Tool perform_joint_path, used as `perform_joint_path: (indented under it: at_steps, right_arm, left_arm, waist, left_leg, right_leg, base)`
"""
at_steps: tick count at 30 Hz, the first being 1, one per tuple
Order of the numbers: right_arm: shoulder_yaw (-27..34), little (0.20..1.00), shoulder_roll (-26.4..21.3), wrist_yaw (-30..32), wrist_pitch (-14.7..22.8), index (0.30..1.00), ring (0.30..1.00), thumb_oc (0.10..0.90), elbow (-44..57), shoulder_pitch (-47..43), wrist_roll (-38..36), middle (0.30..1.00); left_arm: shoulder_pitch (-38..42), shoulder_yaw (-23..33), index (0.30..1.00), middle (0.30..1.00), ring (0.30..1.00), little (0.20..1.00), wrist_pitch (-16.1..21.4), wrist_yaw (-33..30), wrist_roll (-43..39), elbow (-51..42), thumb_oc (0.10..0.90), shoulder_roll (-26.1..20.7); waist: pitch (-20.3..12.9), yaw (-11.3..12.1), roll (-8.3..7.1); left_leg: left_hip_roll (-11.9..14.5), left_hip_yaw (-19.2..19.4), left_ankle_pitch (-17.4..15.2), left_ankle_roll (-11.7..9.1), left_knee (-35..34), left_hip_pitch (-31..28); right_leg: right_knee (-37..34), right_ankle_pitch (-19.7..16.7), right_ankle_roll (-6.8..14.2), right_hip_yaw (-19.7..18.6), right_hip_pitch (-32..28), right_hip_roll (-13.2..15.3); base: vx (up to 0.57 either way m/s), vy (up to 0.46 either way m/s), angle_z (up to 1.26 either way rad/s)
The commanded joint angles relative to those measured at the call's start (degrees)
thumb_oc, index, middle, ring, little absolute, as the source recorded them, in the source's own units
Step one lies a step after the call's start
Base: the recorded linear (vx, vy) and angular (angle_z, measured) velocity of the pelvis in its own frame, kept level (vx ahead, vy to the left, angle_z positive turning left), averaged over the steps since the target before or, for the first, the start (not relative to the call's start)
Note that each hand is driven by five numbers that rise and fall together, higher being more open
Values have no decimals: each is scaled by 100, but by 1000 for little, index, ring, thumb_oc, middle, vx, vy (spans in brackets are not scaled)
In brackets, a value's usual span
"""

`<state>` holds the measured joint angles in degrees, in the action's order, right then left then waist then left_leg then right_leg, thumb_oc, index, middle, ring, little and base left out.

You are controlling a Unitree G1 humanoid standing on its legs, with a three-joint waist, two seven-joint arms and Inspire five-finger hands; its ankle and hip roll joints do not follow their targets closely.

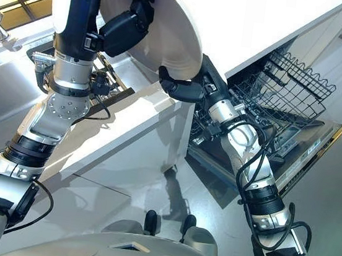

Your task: Pick up plates and place into dishwasher.

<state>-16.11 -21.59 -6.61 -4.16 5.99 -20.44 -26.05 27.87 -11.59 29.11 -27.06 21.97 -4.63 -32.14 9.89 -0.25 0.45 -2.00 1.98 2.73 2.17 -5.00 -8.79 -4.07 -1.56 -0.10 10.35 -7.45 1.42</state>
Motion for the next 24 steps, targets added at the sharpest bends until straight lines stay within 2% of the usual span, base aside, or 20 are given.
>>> perform_joint_path:
  at_steps: [1,5,12,13,14,16,24]
  right_arm:
    - [253,200,180,-22,598,300,300,100,163,-103,-113,300]
    - [353,200,238,85,690,300,300,100,179,-34,-180,300]
    - [645,200,320,80,796,300,300,100,293,274,-238,300]
    - [666,274,315,56,806,364,364,174,290,305,-250,364]
    - [711,686,297,8,822,716,716,586,258,371,-319,716]
    - [738,900,286,-66,834,900,900,800,220,403,-378,900]
    - [730,900,319,-279,924,900,900,800,129,434,-317,900]
  left_arm:
    - [232,58,300,300,300,200,356,-116,-430,-323,100,25]
    - [94,85,300,300,300,200,289,139,-504,-296,100,103]
    - [-566,349,300,300,300,200,-54,705,-719,-117,100,132]
    - [-622,388,300,300,300,200,-28,724,-729,-78,100,123]
    - [-758,481,300,300,300,200,-26,802,-839,44,100,86]
    - [-837,534,300,300,300,200,-31,829,-894,128,100,72]
    - [-856,597,300,300,300,200,-256,695,-883,574,100,96]
  waist:
    - [-899,-22,-33]
    - [-892,-6,-17]
    - [-866,114,3]
    - [-866,121,2]
    - [-863,139,0]
    - [-860,149,1]
    - [-875,135,14]
  left_leg:
    - [-55,-31,-288,-41,0,335]
    - [-61,-36,-292,-41,0,324]
    - [-52,25,-333,-43,0,242]
    - [-51,27,-334,-42,0,237]
    - [-48,31,-337,-34,0,223]
    - [-45,24,-331,-30,0,215]
    - [-58,-67,-313,4,0,193]
  right_leg:
    - [751,657,213,182,133,-171]
    - [743,637,237,197,121,-144]
    - [595,621,264,396,18,-55]
    - [592,625,261,403,14,-53]
    - [592,637,249,420,7,-45]
    - [604,638,245,431,6,-38]
    - [858,661,263,398,79,16]
  base:
    - [0,0,0]
    - [0,0,0]
    - [17,-2,1]
    - [32,-5,-1]
    - [0,0,0]
    - [33,3,-4]
    - [43,0,0]
